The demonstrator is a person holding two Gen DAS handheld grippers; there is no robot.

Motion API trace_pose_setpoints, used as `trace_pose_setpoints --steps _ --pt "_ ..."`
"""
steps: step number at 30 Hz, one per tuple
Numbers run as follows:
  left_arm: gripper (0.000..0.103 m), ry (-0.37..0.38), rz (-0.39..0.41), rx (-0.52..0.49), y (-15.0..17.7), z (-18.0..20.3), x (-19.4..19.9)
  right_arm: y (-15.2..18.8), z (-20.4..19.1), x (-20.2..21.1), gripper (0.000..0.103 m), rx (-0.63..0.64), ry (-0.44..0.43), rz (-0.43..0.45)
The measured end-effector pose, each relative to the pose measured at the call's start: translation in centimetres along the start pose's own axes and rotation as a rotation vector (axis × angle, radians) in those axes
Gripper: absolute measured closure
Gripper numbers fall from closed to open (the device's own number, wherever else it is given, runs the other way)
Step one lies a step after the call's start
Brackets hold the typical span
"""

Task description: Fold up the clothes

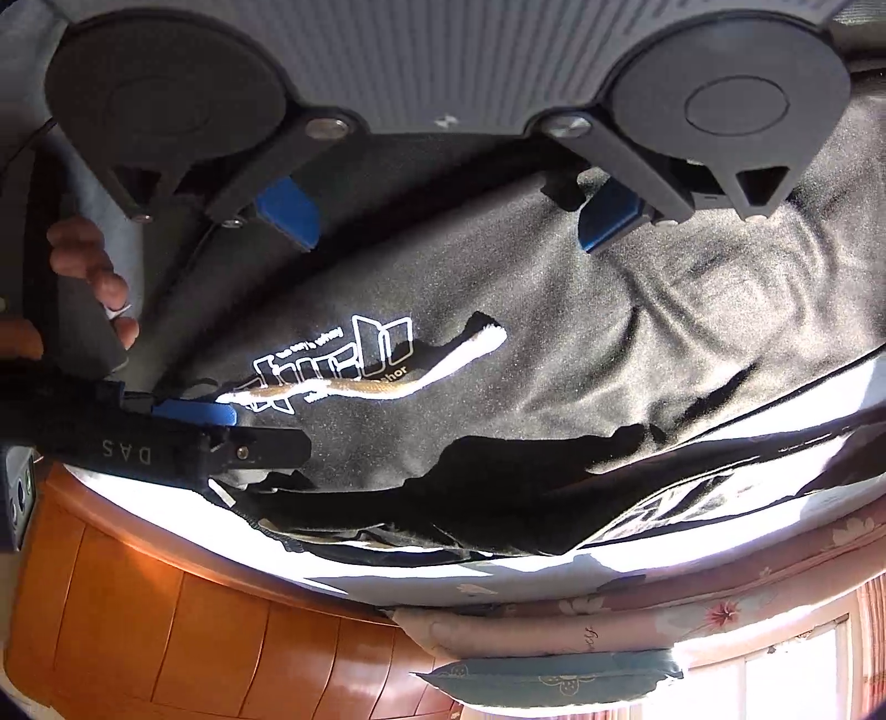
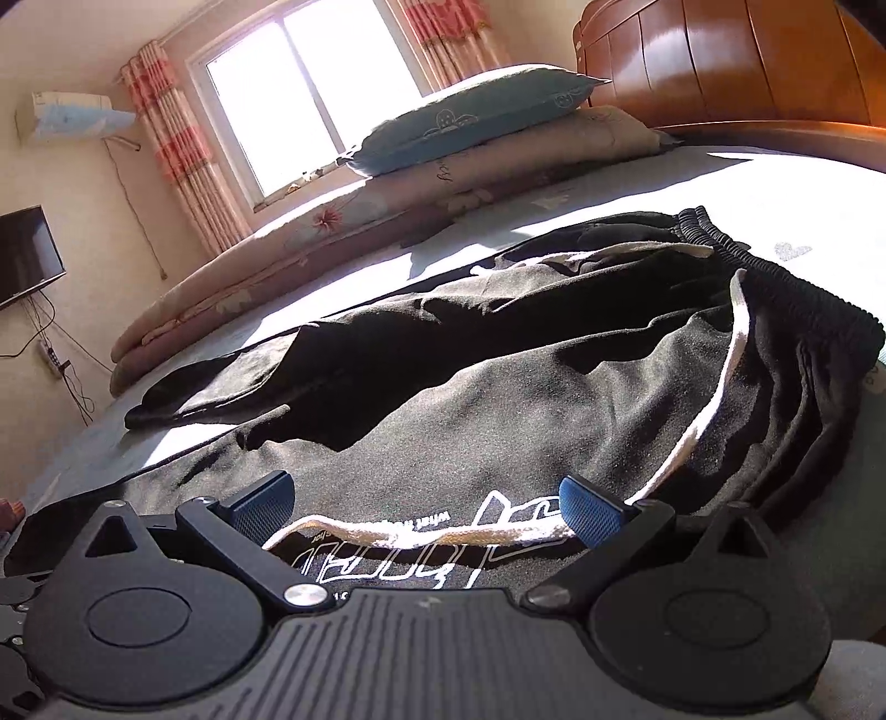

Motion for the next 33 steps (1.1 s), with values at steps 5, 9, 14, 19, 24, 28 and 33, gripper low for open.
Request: trace_pose_setpoints --steps 5,9,14,19,24,28,33 --pt "0.004 0.096 0.041 -0.046 -3.0 1.6 -1.0 -0.2 0.3 0.4 0.000 -0.017 0.001 0.021" --pt "0.004 0.224 0.014 -0.048 -3.7 3.5 -3.5 -0.9 1.8 0.7 0.000 -0.110 -0.001 0.036" --pt "0.004 0.244 -0.001 0.082 -3.6 1.8 -6.1 -1.0 4.2 -0.1 0.000 -0.282 -0.016 -0.027" --pt "0.004 0.120 0.070 0.249 -3.5 -2.8 -3.5 -1.0 5.0 -0.3 0.000 -0.349 -0.038 -0.035" --pt "0.005 0.073 0.062 -0.005 -5.7 -1.8 -2.7 -1.4 5.5 -0.2 0.000 -0.408 -0.074 -0.022" --pt "0.049 0.032 -0.116 -0.453 -5.9 1.2 -5.5 -1.4 6.0 0.0 0.000 -0.446 -0.085 -0.026" --pt "0.066 0.084 -0.255 -0.559 -5.3 1.1 -7.0 -1.5 6.2 0.0 0.000 -0.444 -0.082 -0.022"
Point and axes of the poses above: each gripper's, at about its wrist camera, not at the fingertips, and x roughly against the way its jaws point, z to its right, y to its underside, the point moved 9 cm from there along -x, roughly the way its jaws point, and after that the axes turned 15 degrees about y, right-handed, at the moved point
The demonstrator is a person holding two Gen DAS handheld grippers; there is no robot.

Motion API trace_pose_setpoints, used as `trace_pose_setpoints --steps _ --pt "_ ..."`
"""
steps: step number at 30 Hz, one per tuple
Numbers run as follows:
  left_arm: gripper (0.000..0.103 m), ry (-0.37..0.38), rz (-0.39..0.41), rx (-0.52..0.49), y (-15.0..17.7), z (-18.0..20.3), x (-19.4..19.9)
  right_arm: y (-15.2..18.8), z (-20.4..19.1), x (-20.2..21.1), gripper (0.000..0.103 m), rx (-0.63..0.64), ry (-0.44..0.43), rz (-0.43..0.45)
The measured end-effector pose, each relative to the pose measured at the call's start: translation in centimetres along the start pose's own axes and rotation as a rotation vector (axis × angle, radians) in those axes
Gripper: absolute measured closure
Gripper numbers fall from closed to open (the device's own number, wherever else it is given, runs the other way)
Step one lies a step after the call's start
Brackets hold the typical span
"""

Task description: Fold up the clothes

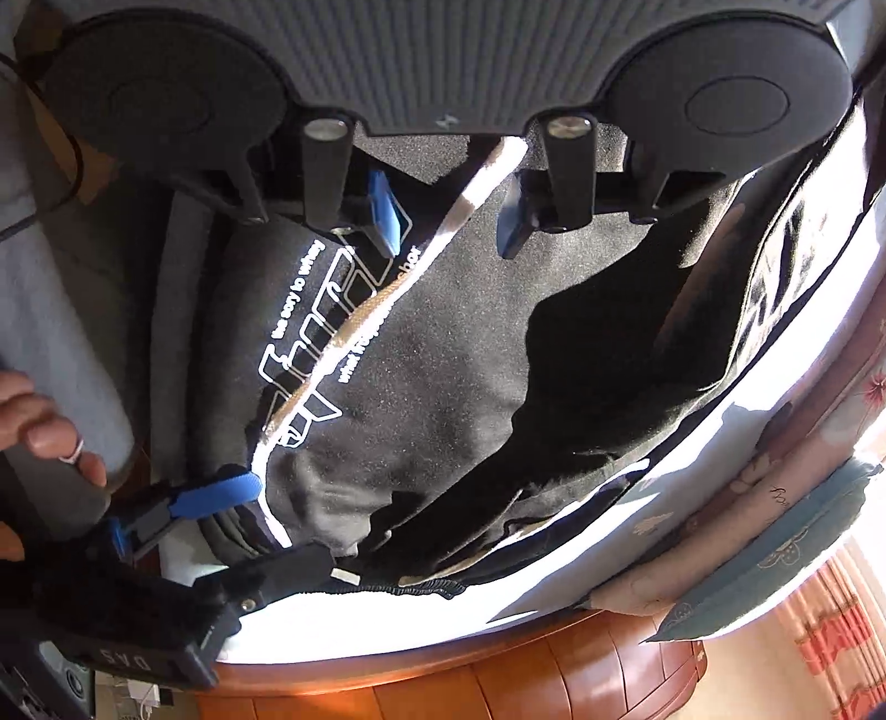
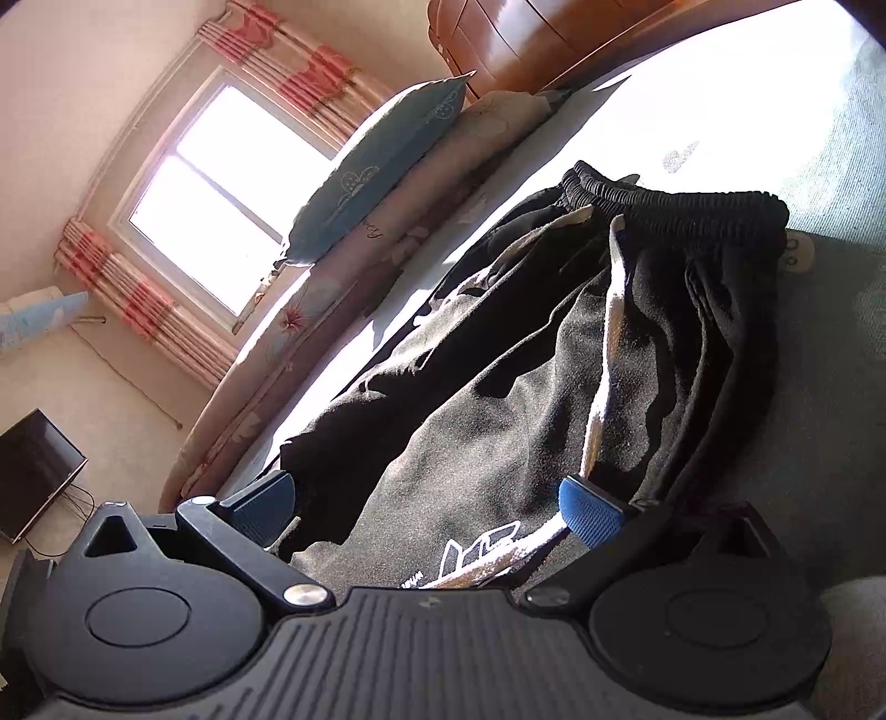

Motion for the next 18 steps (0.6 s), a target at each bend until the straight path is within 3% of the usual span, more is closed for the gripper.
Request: trace_pose_setpoints --steps 3,4,6,9,14,18 --pt "0.089 0.049 -0.029 0.040 0.3 -0.3 -0.2 0.0 0.0 0.0 0.000 -0.004 -0.004 -0.002" --pt "0.102 0.069 -0.029 0.060 0.3 -0.3 -0.1 0.0 0.0 0.0 0.000 -0.004 -0.005 -0.002" --pt "0.103 0.091 -0.020 0.099 0.3 -0.3 0.2 -0.1 -0.2 0.1 0.000 0.001 -0.011 0.007" --pt "0.103 0.052 0.040 0.165 0.4 -1.3 1.7 -0.2 -1.1 1.2 0.000 0.037 -0.085 0.051" --pt "0.103 -0.037 0.088 0.322 1.7 -4.6 3.4 0.3 -2.0 1.0 0.000 0.100 -0.077 0.044" --pt "0.089 -0.030 0.098 0.463 3.1 -6.2 3.8 0.9 -2.4 0.4 0.000 0.142 -0.051 0.019"
Point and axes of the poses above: each gripper's, at about its wrist camera, not at the fingertips, and x roughly against the way its jaws point, z to its right, y to its underside, the point moved 9 cm from there along -x, roughly the way its jaws point, and after that the axes turned 15 degrees about y, right-handed, at the moved point
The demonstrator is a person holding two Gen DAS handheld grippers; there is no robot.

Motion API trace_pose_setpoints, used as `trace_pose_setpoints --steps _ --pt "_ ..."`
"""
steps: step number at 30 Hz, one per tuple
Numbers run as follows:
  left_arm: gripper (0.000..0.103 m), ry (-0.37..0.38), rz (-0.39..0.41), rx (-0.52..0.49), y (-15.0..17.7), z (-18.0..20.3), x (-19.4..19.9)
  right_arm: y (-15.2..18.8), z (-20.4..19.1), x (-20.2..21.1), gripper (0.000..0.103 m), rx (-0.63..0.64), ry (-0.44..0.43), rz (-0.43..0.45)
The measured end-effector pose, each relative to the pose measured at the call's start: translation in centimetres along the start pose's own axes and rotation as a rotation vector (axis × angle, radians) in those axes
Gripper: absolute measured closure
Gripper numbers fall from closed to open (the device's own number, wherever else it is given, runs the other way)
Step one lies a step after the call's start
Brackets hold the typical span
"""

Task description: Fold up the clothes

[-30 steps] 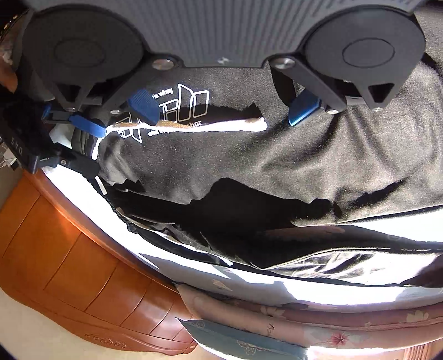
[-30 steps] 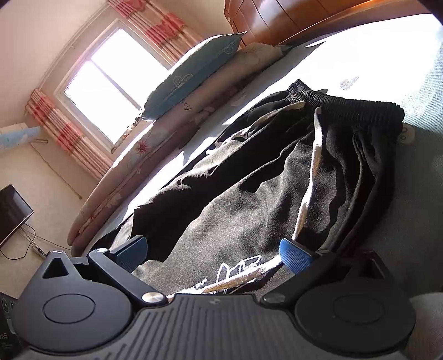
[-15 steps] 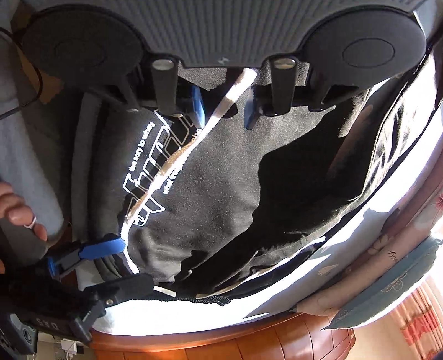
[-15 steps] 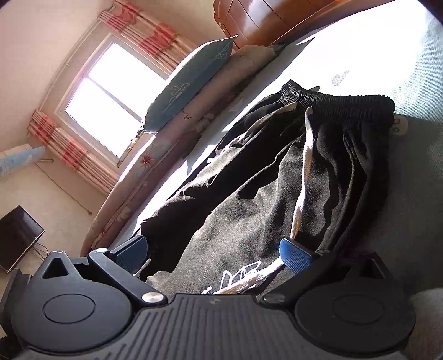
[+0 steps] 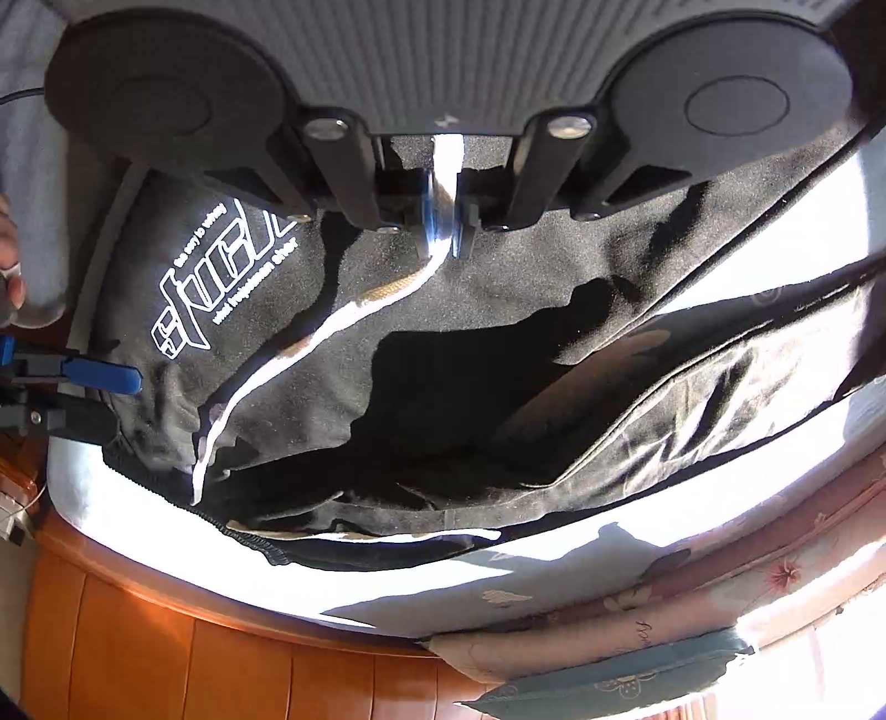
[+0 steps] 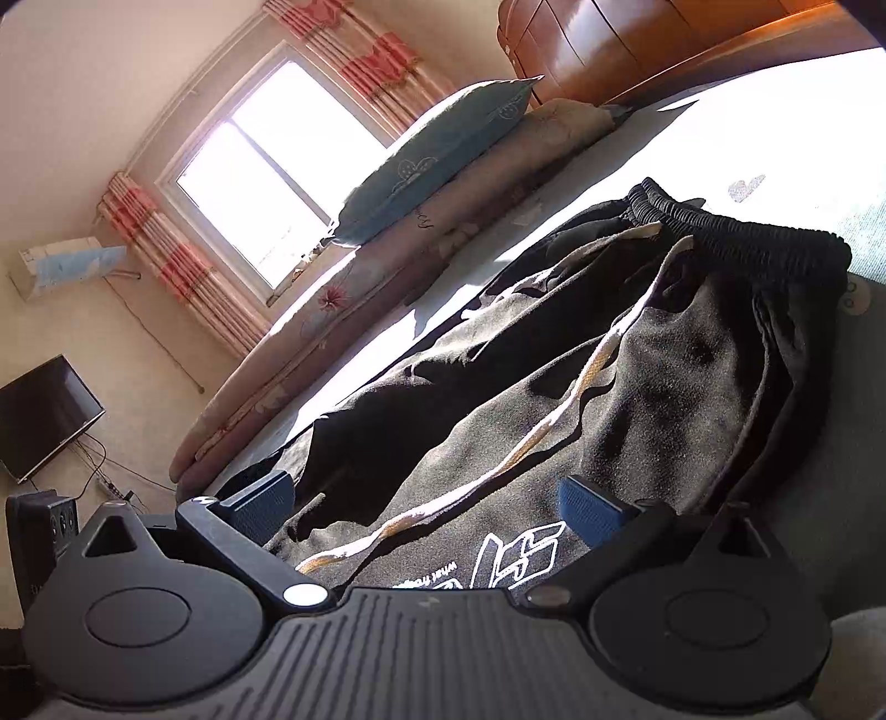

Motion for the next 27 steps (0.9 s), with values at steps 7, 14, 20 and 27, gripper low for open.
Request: trace_pose_setpoints --steps 7,14,20,27 --pt "0.050 0.020 0.071 0.099 2.3 0.2 1.8 1.0 -0.6 -0.9 0.000 0.074 0.050 -0.031" --pt "0.044 -0.006 0.131 0.269 6.5 -1.0 3.3 2.1 -1.1 -1.7 0.000 0.148 0.107 -0.060" --pt "0.038 -0.021 0.197 0.376 9.4 -2.2 6.9 2.7 -1.6 -1.9 0.000 0.212 0.151 -0.056" --pt "0.029 -0.106 0.280 0.529 11.4 -8.0 10.6 3.2 -2.4 -2.3 0.000 0.264 0.192 -0.047"
Point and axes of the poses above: each gripper's, at about its wrist camera, not at the fingertips, and x roughly against the way its jaws point, z to its right, y to its underside, the point moved 9 cm from there along -x, roughly the way its jaws point, and after that the axes turned 15 degrees about y, right-handed, at the moved point
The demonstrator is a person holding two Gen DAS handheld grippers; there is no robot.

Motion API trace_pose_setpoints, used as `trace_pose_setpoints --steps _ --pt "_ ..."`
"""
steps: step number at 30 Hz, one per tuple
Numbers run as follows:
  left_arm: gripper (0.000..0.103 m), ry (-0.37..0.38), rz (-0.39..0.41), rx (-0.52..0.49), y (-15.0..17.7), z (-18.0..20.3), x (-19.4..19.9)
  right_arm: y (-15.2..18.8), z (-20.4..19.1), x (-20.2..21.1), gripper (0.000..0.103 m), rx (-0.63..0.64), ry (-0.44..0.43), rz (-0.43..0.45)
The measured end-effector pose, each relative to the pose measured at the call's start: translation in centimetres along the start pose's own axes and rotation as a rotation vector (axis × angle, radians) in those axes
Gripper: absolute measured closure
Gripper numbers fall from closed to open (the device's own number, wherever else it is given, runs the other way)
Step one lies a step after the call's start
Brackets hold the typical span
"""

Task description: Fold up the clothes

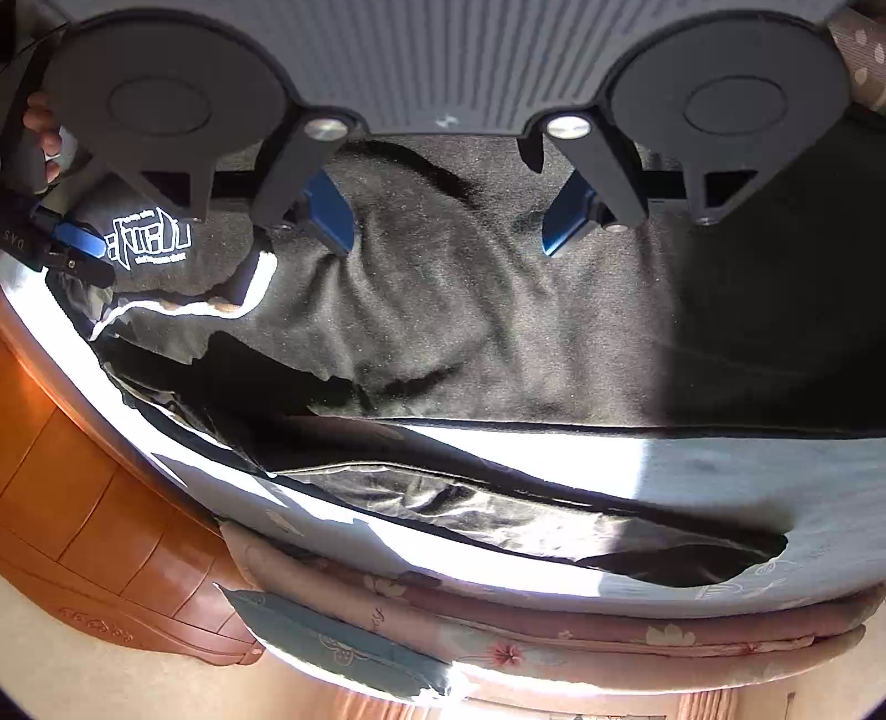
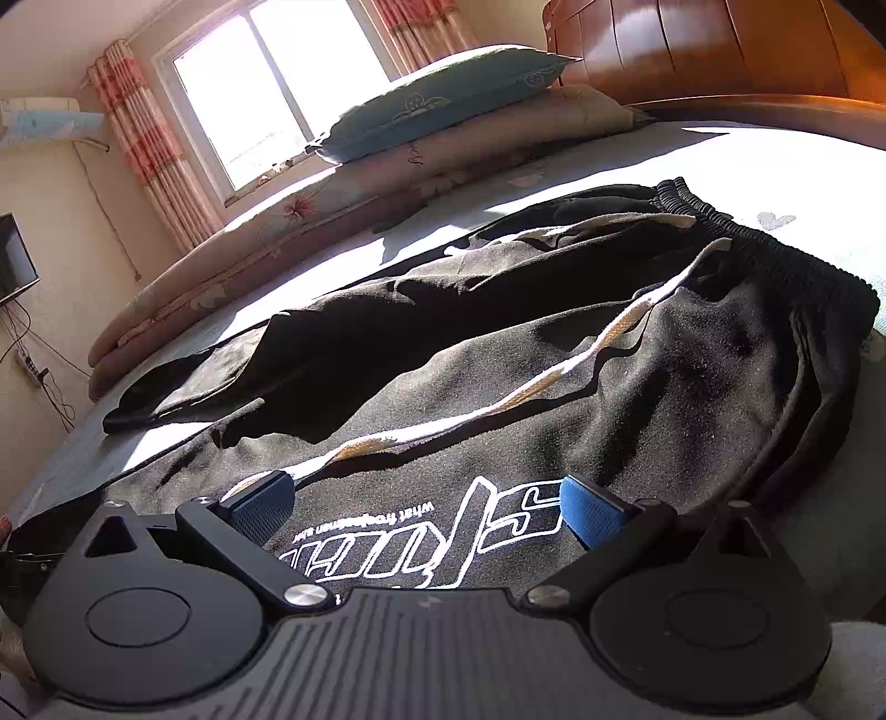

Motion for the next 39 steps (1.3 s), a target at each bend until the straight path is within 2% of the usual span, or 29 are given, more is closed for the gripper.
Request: trace_pose_setpoints --steps 4,8,14,19,22,26,31,34,36,39 --pt "0.026 -0.002 0.033 0.072 1.6 -1.8 1.3 0.3 -0.4 0.0 0.000 0.035 0.019 0.002" --pt "0.026 -0.031 0.022 0.042 2.6 -1.5 2.8 0.5 -0.6 0.0 0.000 0.057 0.034 0.006" --pt "0.024 -0.089 0.030 -0.017 0.8 -1.0 3.3 0.5 -1.0 -0.2 0.000 0.064 0.058 0.010" --pt "0.024 -0.179 -0.051 -0.056 1.7 -0.8 1.0 0.7 -1.1 -0.1 0.000 0.086 0.065 0.011" --pt "0.014 -0.227 -0.053 -0.122 3.1 -0.1 0.9 0.8 -1.0 0.0 0.000 0.091 0.058 0.009" --pt "0.004 -0.209 -0.033 -0.128 4.2 0.3 1.3 0.7 -0.9 0.0 0.000 0.071 0.051 0.006" --pt "0.001 -0.122 -0.019 -0.046 3.1 -0.5 1.6 0.6 -0.9 0.0 0.000 0.062 0.050 0.004" --pt "0.001 -0.081 0.009 0.006 0.9 -1.7 3.1 0.6 -1.0 0.7 0.000 0.039 -0.007 -0.014" --pt "0.001 -0.099 0.046 -0.002 -1.1 -3.1 4.7 0.5 -1.1 1.0 0.000 0.008 -0.056 -0.023" --pt "0.001 -0.197 0.102 0.007 -5.7 -7.9 7.8 0.4 -1.3 1.0 0.000 -0.046 -0.108 -0.040"
Point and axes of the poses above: each gripper's, at about its wrist camera, not at the fingertips, and x roughly against the way its jaws point, z to its right, y to its underside, the point moved 9 cm from there along -x, roughly the way its jaws point, and after that the axes turned 15 degrees about y, right-handed, at the moved point
